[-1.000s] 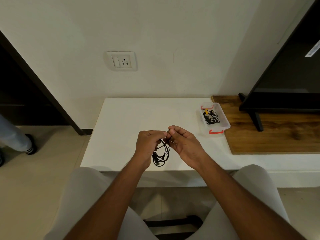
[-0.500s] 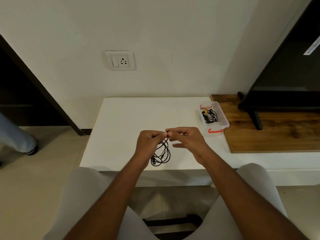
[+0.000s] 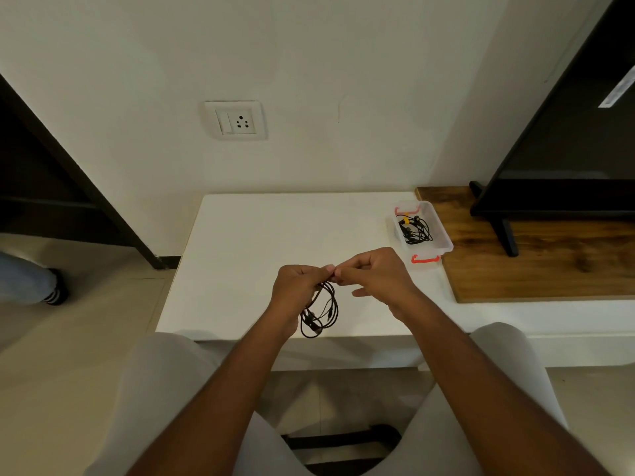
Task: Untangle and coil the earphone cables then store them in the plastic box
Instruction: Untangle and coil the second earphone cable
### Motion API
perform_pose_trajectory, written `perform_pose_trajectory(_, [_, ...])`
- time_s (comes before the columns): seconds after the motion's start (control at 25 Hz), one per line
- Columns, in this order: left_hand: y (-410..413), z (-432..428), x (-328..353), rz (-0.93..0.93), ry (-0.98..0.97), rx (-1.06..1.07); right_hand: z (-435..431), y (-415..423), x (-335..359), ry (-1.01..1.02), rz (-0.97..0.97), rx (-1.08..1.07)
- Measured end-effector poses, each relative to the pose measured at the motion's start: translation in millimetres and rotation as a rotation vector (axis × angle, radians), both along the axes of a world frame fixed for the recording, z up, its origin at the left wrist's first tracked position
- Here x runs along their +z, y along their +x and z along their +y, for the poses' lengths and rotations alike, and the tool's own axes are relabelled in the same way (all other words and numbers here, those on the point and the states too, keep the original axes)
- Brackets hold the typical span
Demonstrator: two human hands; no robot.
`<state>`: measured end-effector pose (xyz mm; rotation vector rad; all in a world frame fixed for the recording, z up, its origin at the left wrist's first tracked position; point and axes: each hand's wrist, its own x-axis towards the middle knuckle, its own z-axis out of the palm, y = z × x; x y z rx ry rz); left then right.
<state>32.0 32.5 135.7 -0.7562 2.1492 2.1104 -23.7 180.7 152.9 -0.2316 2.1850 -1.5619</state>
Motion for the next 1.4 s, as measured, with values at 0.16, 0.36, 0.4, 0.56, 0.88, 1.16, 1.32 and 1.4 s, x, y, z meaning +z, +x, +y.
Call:
perform_pose_trajectory(0.16, [-1,-2,-1,-0.101,0.180,-0.008,1,-2,4,-0.005,-0.046,-0.026])
perform_pose_trajectory(0.36, [-5,-2,3,-0.133,0.229,-0.017,-8,1,2,-0.035,0.067,-0.105])
perform_pose_trajectory(0.4, [-6,-3,3,-0.133,0.234,-0.021,-10,1,2,-0.029,0.092,-0.108])
perform_pose_trajectory(0.56, [-6,-8,0,-0.151,0.262,-0.067,-7,-5,6,-0.115,0.122,-0.248])
perform_pose_trajectory(0.88, [-3,-6,1,-0.094,0.308,-0.086,-8,5,-10,-0.237,-0.217,-0.010])
perform_pose_trajectory(1.16, [-3,-10,-3,0.020,0.582,-0.039,-5,0,-8,-0.330,-0.248,-0.249])
perform_pose_trajectory(1.32, [-3,-10,-3,0.045,0.605,-0.054,0,-2,-9,-0.408,-0.327,-0.302])
perform_pose_trajectory(1.4, [-3,-10,-3,0.050,0.588,-0.050,-1,-2,-9,-0.411,-0.331,-0.304])
